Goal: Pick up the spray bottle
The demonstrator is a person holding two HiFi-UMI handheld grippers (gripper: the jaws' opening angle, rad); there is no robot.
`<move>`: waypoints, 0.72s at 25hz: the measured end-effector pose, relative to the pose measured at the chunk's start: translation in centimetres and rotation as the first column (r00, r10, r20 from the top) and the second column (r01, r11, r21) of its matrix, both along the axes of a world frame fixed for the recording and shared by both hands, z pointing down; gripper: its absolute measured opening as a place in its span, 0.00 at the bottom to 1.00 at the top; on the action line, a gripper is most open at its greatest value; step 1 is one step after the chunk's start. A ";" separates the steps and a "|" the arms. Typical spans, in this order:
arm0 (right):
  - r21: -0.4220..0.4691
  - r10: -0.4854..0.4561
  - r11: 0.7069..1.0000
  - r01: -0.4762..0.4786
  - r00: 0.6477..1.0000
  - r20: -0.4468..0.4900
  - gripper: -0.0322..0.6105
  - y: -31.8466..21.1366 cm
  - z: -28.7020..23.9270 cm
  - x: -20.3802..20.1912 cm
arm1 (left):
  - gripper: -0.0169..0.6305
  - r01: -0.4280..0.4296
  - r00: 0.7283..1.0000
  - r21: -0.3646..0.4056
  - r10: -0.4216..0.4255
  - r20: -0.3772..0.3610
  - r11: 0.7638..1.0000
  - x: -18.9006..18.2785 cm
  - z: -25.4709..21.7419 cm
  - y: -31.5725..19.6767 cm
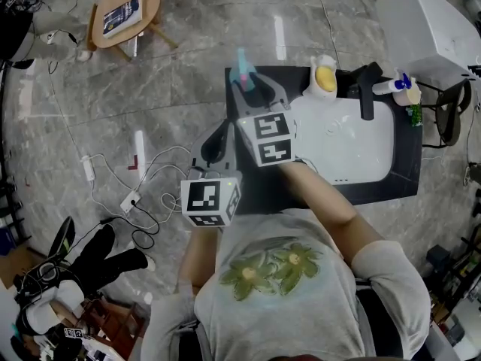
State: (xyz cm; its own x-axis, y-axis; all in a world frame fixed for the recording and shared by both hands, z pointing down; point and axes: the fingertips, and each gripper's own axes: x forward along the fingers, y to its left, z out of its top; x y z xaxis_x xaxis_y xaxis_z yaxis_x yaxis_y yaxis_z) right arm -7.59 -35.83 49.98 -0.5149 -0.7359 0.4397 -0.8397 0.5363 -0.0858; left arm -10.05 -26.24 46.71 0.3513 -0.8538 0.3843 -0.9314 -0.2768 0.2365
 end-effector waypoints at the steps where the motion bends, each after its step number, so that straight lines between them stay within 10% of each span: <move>1: -0.001 0.001 1.000 -0.001 1.000 -0.004 0.24 -0.1 0.1 0.0 | 0.04 -0.002 1.000 -0.001 0.002 0.000 1.000 0.0 0.0 0.0; 18: 0.011 0.002 1.000 -0.001 0.999 -0.050 0.24 -1.6 1.1 -0.4 | 0.04 -0.019 1.000 -0.001 0.019 0.007 1.000 0.4 0.0 -0.4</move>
State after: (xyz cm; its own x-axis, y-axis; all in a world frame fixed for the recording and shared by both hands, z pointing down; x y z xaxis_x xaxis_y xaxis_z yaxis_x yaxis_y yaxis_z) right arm -7.95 -37.46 51.12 -0.4913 -0.7414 0.4571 -0.8435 0.5358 -0.0377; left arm -9.62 -26.62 46.69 0.3651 -0.8465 0.3874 -0.9274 -0.2945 0.2307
